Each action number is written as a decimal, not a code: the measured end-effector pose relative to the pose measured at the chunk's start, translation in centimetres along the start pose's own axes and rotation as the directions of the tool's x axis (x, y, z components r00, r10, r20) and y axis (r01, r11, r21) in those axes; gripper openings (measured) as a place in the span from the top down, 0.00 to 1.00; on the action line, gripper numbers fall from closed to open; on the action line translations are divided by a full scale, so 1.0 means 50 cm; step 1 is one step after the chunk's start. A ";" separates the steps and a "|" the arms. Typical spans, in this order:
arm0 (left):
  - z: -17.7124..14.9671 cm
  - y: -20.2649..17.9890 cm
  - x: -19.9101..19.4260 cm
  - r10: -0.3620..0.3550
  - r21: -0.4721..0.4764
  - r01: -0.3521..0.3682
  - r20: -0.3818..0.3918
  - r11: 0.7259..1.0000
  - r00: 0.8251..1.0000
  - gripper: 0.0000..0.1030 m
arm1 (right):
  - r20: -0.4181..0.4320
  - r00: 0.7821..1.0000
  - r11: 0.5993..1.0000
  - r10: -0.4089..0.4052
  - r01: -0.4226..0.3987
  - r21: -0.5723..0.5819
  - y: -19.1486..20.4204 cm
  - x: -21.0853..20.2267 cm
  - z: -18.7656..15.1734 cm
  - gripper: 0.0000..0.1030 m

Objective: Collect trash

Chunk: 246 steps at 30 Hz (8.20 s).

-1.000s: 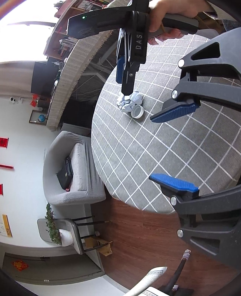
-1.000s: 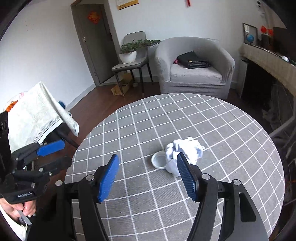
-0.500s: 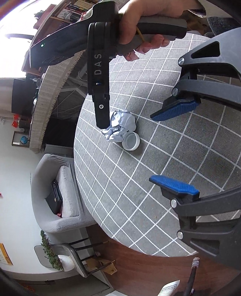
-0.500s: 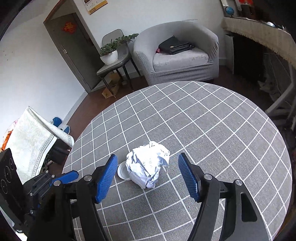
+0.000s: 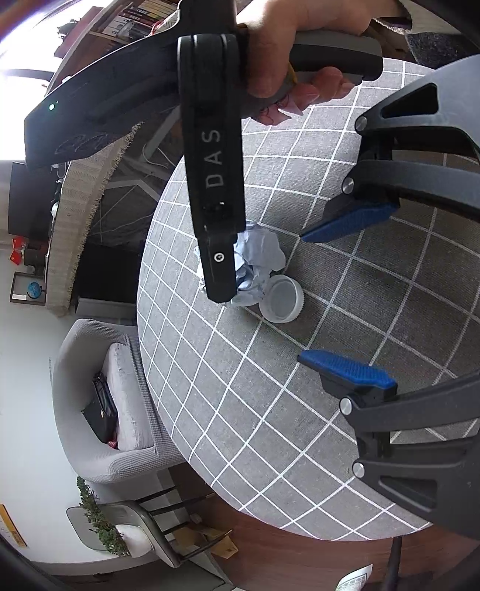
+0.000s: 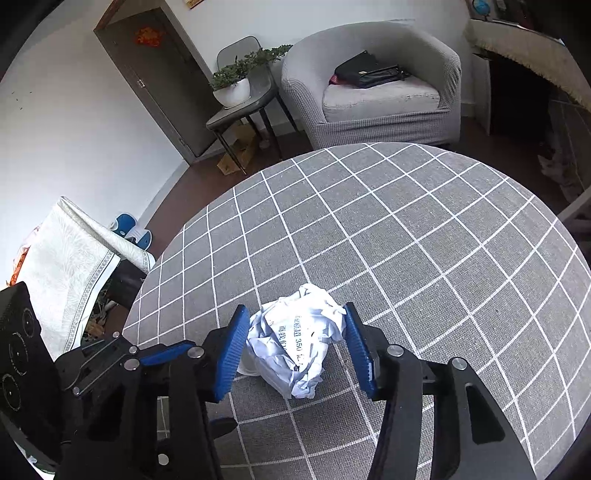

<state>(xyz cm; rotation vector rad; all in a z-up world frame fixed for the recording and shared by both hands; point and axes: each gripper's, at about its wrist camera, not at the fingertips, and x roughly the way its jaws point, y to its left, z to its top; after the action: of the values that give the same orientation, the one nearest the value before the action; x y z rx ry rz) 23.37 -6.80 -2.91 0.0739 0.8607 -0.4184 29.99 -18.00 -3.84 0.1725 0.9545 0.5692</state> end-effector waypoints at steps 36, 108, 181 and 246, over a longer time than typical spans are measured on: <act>0.012 -0.020 0.034 0.065 -0.010 -0.065 -0.029 0.998 0.997 0.68 | 0.106 0.994 0.996 0.022 -0.031 0.082 -0.067 -0.097 0.002 0.55; -0.548 0.414 -0.247 0.169 -0.288 -0.237 -0.242 0.928 0.955 0.68 | -0.102 0.987 0.959 0.123 -0.144 -0.243 0.553 0.168 -0.243 0.55; -0.488 0.325 -0.610 0.449 -0.393 -0.376 0.112 0.839 0.886 0.11 | -0.025 1.000 0.911 -0.005 -0.006 -0.413 0.612 0.080 -0.334 0.21; -0.514 0.147 -0.582 0.488 -0.354 -0.417 0.138 0.837 0.862 0.03 | 0.308 0.934 0.955 -0.179 0.240 -0.173 0.257 -0.360 -0.493 0.03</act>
<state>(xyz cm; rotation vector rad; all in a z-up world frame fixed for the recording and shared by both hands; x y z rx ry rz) -9.07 15.39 1.31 -0.0620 0.6481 0.1645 -2.88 -19.35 -0.18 -0.0362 0.6129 0.4270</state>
